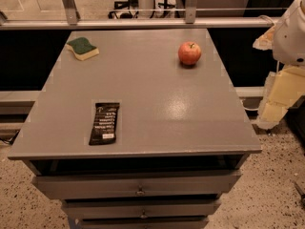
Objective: Move apple near rxbar chocolate
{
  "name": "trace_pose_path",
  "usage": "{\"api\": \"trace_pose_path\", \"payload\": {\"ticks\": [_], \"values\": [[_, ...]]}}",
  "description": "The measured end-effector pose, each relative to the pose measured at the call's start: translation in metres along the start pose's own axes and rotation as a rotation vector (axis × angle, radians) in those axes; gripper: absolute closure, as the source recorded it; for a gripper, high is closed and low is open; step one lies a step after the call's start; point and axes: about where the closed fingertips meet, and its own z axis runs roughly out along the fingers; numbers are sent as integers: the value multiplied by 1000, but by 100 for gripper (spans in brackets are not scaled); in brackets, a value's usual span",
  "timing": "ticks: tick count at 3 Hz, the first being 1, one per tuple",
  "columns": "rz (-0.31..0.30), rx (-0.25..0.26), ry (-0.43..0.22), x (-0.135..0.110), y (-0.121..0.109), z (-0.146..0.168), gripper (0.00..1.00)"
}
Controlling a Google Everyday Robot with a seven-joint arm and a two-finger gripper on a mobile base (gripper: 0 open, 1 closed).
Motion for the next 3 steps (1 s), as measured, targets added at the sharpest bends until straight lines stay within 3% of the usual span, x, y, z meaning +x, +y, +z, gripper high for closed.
{"api": "trace_pose_path", "payload": {"ticks": [1,2,3], "values": [[0,0,0,0,0,0,0],[4,46,-79,0,-19,5,0],[4,129,-205,-9,-61,22,0]]}}
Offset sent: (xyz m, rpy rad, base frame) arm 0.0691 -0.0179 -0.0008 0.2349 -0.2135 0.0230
